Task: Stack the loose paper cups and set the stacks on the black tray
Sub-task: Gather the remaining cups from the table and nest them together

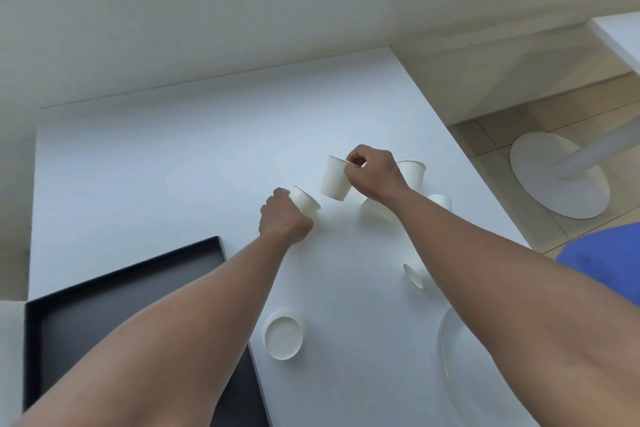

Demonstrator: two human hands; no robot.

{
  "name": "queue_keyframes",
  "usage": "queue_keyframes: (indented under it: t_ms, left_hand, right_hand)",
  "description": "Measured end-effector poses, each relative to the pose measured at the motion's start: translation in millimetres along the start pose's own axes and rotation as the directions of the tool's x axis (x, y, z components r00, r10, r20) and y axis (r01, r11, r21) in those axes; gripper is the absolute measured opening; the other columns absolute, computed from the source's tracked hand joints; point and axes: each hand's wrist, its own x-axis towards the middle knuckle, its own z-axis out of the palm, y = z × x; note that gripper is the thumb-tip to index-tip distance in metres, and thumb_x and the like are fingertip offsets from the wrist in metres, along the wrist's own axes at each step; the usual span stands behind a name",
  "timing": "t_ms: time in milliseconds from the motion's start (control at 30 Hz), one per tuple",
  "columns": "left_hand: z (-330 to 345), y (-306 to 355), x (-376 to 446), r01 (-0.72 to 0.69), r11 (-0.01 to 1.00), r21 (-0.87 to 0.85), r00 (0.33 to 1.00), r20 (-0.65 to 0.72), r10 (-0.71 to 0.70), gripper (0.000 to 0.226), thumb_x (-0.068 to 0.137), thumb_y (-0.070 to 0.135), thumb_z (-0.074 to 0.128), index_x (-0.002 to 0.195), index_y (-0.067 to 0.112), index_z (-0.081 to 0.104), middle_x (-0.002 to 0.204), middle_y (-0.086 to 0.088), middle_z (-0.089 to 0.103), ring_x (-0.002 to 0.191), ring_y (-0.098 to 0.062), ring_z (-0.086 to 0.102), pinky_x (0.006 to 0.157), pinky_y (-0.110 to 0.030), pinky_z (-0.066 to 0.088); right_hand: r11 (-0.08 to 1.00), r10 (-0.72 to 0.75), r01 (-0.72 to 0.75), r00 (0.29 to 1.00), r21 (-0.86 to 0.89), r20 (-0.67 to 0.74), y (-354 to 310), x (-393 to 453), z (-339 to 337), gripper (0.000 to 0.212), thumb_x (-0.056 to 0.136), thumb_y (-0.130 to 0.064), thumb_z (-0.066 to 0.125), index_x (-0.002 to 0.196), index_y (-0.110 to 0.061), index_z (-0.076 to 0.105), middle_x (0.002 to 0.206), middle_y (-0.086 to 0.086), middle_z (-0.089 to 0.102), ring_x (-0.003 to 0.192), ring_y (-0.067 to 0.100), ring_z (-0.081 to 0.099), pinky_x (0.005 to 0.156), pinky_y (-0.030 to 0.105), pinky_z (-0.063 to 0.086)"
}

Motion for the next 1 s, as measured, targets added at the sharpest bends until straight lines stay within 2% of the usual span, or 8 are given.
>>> queue_keyframes:
  t_ms: [167, 300, 400, 600, 733, 867, 933, 1000]
  left_hand:
    - [-3, 3, -17, -0.05, 0.994, -0.102, 0.999, -0.019, 0.049, 0.066, 0.079, 0.011, 0.064, 0.139, 0.021, 0.037, 0.126, -0.002, 0.052, 0.11, -0.026, 0.057, 0.085, -0.043, 0.055]
    - [-10, 9, -28, -0.098, 0.98, -0.171, 0.994, -0.065, 0.088, 0.067, 0.079, 0.011, 0.065, 0.139, 0.024, 0.037, 0.129, 0.001, 0.052, 0.097, -0.025, 0.062, 0.076, -0.041, 0.057]
    - [-14, 12, -33, -0.143, 0.972, -0.186, 0.987, -0.096, 0.127, 0.069, 0.082, 0.014, 0.067, 0.141, 0.027, 0.034, 0.13, 0.001, 0.051, 0.096, -0.025, 0.062, 0.076, -0.041, 0.057]
    - [-13, 8, -40, -0.257, 0.966, 0.023, 0.961, -0.103, 0.258, 0.084, 0.09, 0.015, 0.062, 0.149, 0.042, 0.01, 0.115, -0.003, 0.038, 0.075, -0.027, 0.056, 0.062, -0.034, 0.044]
    - [-11, 4, -45, -0.275, 0.947, 0.168, 0.96, -0.004, 0.28, 0.07, 0.092, 0.02, 0.058, 0.147, 0.041, 0.019, 0.12, -0.009, 0.039, 0.076, -0.03, 0.055, 0.064, -0.036, 0.046]
    - [-10, -2, -49, -0.266, 0.948, 0.176, 0.963, 0.004, 0.27, 0.058, 0.091, 0.018, 0.058, 0.138, 0.036, 0.027, 0.119, -0.008, 0.038, 0.073, -0.03, 0.055, 0.061, -0.034, 0.045]
    - [-10, -5, -50, -0.264, 0.948, 0.178, 0.964, 0.01, 0.267, 0.058, 0.091, 0.018, 0.057, 0.137, 0.036, 0.028, 0.118, -0.007, 0.038, 0.074, -0.03, 0.055, 0.059, -0.034, 0.045]
    - [-11, -8, -51, -0.26, 0.948, 0.182, 0.965, 0.024, 0.26, 0.06, 0.09, 0.018, 0.057, 0.138, 0.037, 0.027, 0.118, -0.006, 0.038, 0.076, -0.03, 0.056, 0.058, -0.033, 0.044]
  right_hand:
    - [0.998, 0.001, -0.006, 0.996, 0.058, 0.084, -3, -13, 5, 0.012, 0.083, -0.021, 0.056, 0.082, -0.03, 0.063, 0.086, -0.007, 0.066, 0.079, 0.014, 0.064, 0.061, 0.022, 0.045]
    - [0.996, -0.029, 0.017, 0.991, 0.091, 0.128, -6, -22, 12, 0.011, 0.086, -0.018, 0.057, 0.085, -0.025, 0.066, 0.089, -0.005, 0.067, 0.084, 0.019, 0.067, 0.073, 0.029, 0.051]
    - [0.992, -0.044, 0.022, 0.984, 0.124, 0.17, -10, -27, 15, 0.01, 0.088, -0.019, 0.06, 0.087, -0.02, 0.07, 0.083, -0.005, 0.066, 0.073, 0.012, 0.058, 0.064, 0.022, 0.046]
    - [0.992, -0.046, 0.013, 0.963, 0.126, 0.265, -14, -36, 17, 0.02, 0.093, -0.02, 0.06, 0.104, -0.016, 0.076, 0.094, 0.0, 0.072, 0.074, 0.008, 0.056, 0.071, 0.025, 0.046]
    - [0.995, -0.05, 0.026, 0.963, 0.094, 0.265, -4, -38, 20, 0.024, 0.092, -0.015, 0.056, 0.109, -0.019, 0.073, 0.106, -0.004, 0.065, 0.085, 0.01, 0.055, 0.078, 0.026, 0.044]
    - [0.945, -0.063, 0.084, 0.995, -0.315, 0.076, 17, -34, 15, 0.049, 0.089, -0.014, 0.05, 0.136, -0.027, 0.053, 0.138, -0.001, 0.041, 0.123, 0.016, 0.043, 0.102, 0.033, 0.04]
    - [0.831, -0.022, 0.06, 0.997, -0.553, 0.076, 27, -33, 9, 0.059, 0.086, -0.016, 0.05, 0.143, -0.028, 0.042, 0.144, 0.006, 0.029, 0.131, 0.025, 0.032, 0.103, 0.038, 0.038]
    - [0.656, 0.047, 0.044, 0.994, -0.753, 0.099, 32, -31, 5, 0.061, 0.086, -0.021, 0.051, 0.145, -0.027, 0.034, 0.143, 0.013, 0.024, 0.127, 0.032, 0.031, 0.097, 0.041, 0.039]
